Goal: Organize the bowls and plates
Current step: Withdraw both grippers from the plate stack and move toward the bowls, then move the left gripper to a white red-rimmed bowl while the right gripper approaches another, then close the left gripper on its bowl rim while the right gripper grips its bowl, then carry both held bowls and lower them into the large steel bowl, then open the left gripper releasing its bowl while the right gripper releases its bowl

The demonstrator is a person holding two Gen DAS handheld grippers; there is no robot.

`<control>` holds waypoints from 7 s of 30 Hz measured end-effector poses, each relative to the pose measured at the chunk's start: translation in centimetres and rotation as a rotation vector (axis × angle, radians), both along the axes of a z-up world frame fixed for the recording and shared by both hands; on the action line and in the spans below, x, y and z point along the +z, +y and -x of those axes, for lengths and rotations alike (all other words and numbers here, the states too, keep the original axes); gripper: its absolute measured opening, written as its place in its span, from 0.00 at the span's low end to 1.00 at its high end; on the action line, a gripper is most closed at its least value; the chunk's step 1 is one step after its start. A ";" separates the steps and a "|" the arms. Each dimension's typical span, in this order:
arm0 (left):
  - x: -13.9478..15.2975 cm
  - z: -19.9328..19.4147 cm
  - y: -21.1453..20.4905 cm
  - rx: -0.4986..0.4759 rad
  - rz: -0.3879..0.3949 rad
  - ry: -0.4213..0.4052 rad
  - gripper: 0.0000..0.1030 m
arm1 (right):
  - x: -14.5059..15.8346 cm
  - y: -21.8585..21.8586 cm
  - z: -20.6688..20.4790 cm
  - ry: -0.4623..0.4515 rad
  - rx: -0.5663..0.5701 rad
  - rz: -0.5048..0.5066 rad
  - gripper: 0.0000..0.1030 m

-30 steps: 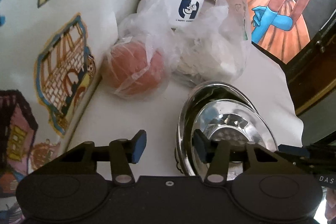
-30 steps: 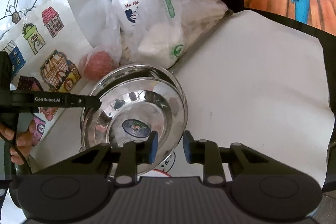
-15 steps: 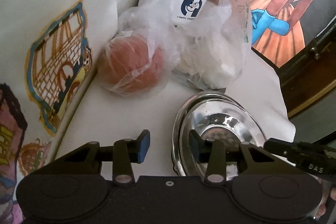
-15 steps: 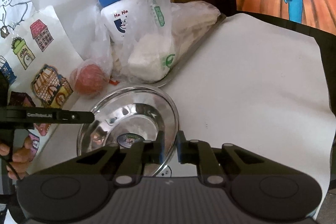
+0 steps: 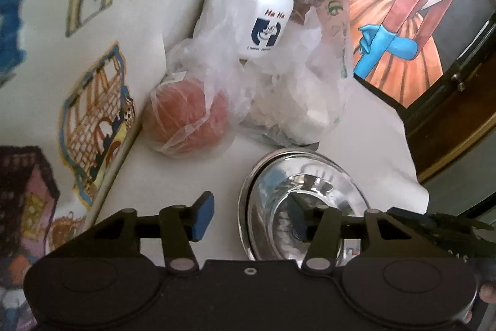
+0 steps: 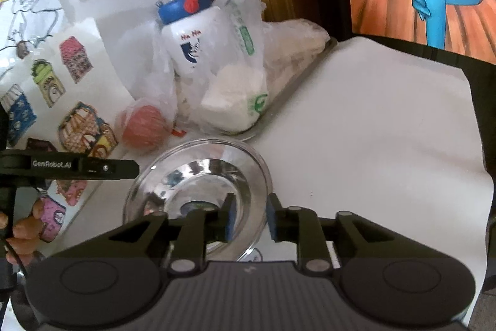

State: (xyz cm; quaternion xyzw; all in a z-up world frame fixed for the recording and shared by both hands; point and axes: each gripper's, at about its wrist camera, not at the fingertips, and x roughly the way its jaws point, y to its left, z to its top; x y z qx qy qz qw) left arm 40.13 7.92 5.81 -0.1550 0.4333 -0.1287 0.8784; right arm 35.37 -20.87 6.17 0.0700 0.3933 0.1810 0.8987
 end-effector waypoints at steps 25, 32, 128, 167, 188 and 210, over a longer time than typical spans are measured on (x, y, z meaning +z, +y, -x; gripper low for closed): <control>7.1 13.0 -2.9 0.023 -0.084 -0.272 0.87 | 6.0 -2.0 11.6 -0.185 -0.028 -0.110 0.84; 7.9 17.0 -1.6 0.050 -0.077 -0.310 0.95 | 6.3 -1.7 14.8 -0.197 0.012 -0.134 0.93; 1.9 29.0 1.7 0.356 0.066 -0.191 0.12 | 4.0 9.4 14.2 0.022 0.447 -0.169 0.10; -0.8 26.8 8.5 0.525 0.015 -0.041 0.18 | 2.3 22.9 9.4 0.171 0.660 0.117 0.16; 0.0 27.3 8.3 0.527 0.003 -0.052 0.46 | 2.1 24.2 9.7 0.172 0.685 0.183 0.19; 1.2 29.6 7.8 0.518 0.044 -0.121 0.65 | 2.8 22.9 10.1 0.164 0.670 0.108 0.36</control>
